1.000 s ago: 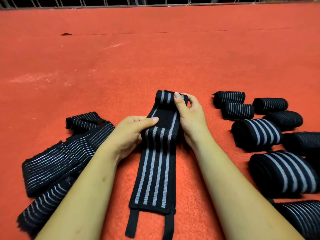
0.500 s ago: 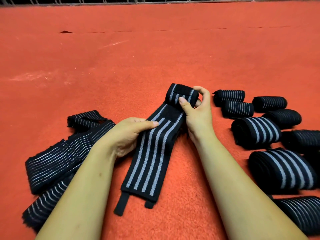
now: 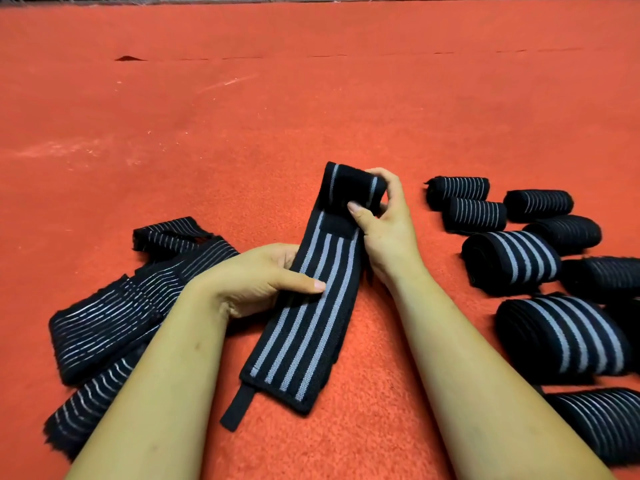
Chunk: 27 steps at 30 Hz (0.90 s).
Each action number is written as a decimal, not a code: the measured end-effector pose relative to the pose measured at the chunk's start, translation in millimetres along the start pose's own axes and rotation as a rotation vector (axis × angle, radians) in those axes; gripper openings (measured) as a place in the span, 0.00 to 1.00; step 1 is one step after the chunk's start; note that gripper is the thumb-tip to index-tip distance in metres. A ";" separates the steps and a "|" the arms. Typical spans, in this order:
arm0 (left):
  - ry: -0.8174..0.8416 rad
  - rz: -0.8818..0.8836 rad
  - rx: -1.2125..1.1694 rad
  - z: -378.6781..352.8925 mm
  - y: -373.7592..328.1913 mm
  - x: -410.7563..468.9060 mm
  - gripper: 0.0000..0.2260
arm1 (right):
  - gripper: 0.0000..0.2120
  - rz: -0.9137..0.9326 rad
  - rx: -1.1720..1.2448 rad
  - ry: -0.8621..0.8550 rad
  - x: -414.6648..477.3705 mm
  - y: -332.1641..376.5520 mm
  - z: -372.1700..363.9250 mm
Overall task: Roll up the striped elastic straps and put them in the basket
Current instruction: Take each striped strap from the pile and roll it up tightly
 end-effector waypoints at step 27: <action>-0.538 -0.400 -0.175 12.8 4.6 26.3 0.21 | 0.24 -0.108 -0.140 0.421 -23.8 17.2 -22.5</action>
Point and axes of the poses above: each hand's wrist, its own x-axis towards the middle knuckle, its own z-axis out of the back of the hand, y = z × x, the point moved 1 cm from there along x, towards the middle knuckle, and after that the axes turned 7 degrees about -y, right-handed, at the moved point
